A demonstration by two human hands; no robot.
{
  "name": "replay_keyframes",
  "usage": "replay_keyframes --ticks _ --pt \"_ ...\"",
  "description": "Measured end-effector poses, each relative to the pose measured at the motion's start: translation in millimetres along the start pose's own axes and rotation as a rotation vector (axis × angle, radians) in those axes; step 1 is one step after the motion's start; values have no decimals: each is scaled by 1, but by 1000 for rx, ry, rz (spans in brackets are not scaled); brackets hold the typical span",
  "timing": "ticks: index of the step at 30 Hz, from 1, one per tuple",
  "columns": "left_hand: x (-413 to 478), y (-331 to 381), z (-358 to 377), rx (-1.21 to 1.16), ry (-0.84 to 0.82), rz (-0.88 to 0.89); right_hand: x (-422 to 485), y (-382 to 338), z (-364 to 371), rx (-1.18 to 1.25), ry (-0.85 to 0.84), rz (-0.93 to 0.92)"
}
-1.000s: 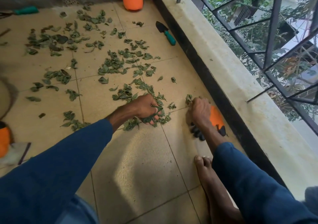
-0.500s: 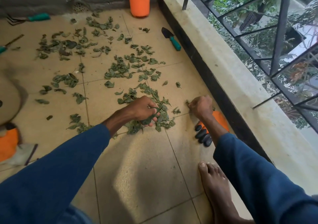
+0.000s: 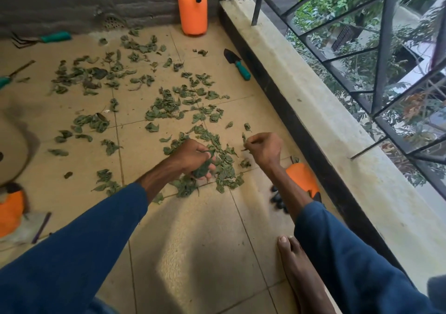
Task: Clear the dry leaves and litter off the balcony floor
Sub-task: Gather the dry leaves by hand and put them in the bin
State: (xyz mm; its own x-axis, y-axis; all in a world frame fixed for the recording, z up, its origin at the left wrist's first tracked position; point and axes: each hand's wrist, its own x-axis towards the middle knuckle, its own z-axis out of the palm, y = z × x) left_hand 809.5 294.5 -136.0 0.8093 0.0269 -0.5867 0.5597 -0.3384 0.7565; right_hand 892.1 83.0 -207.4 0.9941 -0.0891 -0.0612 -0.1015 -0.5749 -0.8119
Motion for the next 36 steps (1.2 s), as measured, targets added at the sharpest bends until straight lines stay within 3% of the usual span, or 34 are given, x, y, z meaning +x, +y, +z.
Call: replay_keyframes --ticks 4,8,13,17,21,27,30,32,36 --pt "0 -2 -7 -198 137 -98 -19 -45 11 346 -83 65" --pt "-7 -3 -21 -346 270 -173 -41 -81 28 491 -228 84" --pt "-8 -5 -29 -692 189 -256 -68 -104 50 505 -346 70" --pt "-6 -4 -27 -775 193 -253 -81 -113 56 503 -364 100" --pt "-7 -2 -23 -784 171 -267 -85 -112 55 400 -358 17" --pt "-11 -5 -16 -576 194 -202 -83 -108 41 214 -446 -229" --pt "-10 -6 -15 -477 213 -180 -76 -101 27 260 -512 -177" --pt "-11 -8 -16 -454 222 -167 -66 -84 16 270 -459 -97" --pt "-11 -11 -20 -449 186 -156 -37 -17 10 -160 -168 -151"
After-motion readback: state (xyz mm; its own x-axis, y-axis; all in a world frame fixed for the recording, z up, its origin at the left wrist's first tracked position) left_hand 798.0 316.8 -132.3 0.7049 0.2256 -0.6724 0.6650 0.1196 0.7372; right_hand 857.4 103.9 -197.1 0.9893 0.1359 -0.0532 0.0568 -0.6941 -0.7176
